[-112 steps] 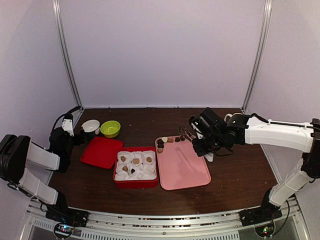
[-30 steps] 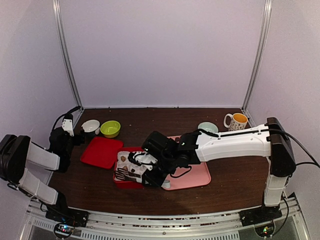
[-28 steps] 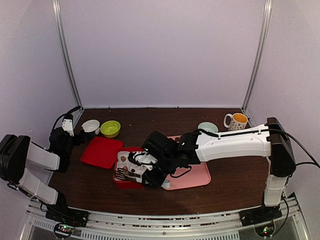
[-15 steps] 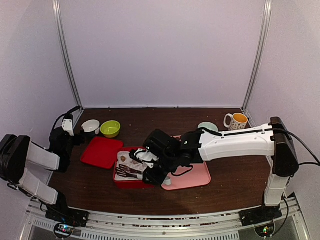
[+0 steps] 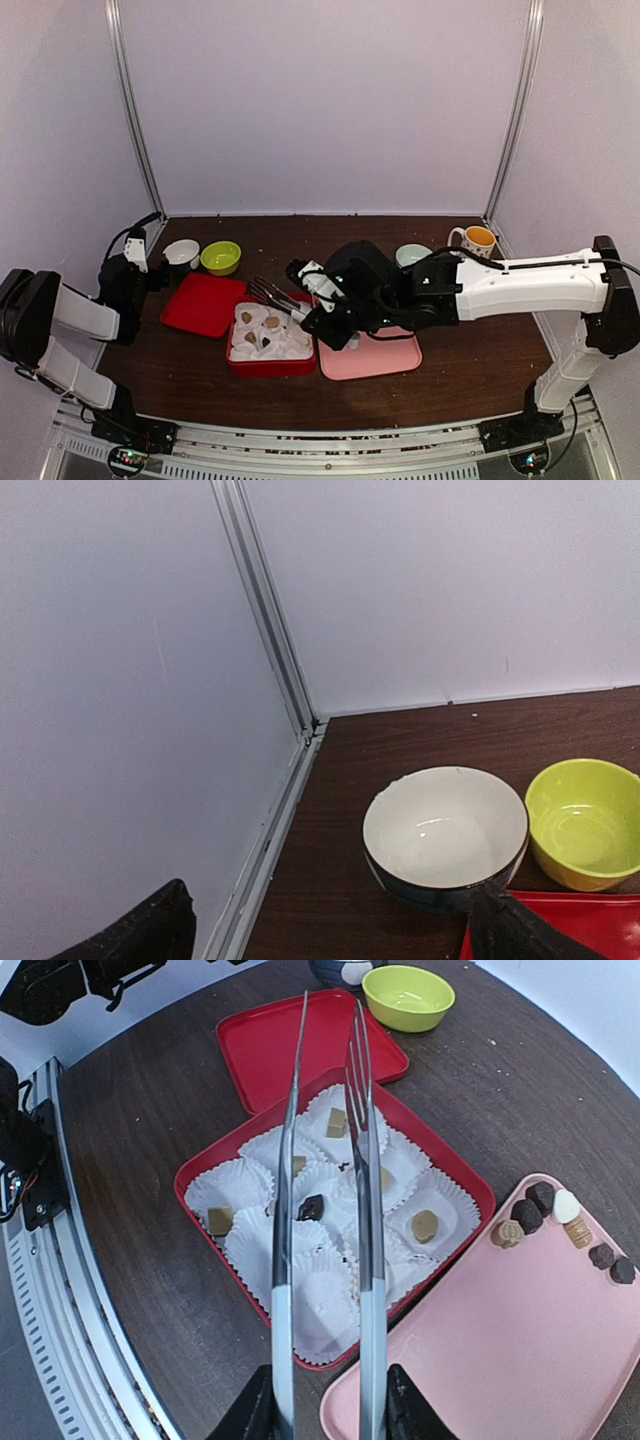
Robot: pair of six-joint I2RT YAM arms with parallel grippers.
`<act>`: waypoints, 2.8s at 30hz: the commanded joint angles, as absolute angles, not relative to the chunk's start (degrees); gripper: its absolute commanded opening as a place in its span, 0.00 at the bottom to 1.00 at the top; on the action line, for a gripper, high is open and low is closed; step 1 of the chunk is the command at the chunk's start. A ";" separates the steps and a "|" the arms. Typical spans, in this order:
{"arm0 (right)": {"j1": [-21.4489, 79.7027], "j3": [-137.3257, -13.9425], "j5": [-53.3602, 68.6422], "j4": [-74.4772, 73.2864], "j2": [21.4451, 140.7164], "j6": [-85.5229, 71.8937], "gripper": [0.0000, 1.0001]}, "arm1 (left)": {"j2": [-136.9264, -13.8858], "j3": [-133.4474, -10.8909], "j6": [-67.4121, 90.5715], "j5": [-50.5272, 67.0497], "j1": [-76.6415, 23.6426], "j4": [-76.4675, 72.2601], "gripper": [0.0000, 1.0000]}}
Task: Pack the chocolate
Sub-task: Pick up the fake chocolate from the plate.
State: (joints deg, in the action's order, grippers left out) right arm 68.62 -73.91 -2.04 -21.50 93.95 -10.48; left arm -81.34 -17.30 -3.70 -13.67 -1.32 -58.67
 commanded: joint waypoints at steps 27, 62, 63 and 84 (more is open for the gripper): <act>55.03 -45.61 -22.42 -7.95 69.49 -17.83 0.30 | -81.82 -17.30 -3.25 -13.11 -1.03 -61.73 0.98; 45.64 -52.01 -8.64 -26.64 70.93 -17.35 0.28 | -81.80 -17.25 -3.25 -13.09 -1.03 -61.76 0.98; 45.62 -51.63 -8.40 -27.30 70.33 -18.13 0.28 | -81.82 -17.27 -3.25 -13.08 -1.04 -61.77 0.98; 46.00 -71.48 0.26 -40.39 90.55 -25.54 0.30 | -81.78 -17.25 -3.25 -13.06 -0.97 -61.74 0.98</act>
State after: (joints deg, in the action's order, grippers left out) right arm 45.87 -67.07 0.01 -37.45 88.20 -23.66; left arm -81.34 -17.30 -3.70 -13.67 -1.32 -58.67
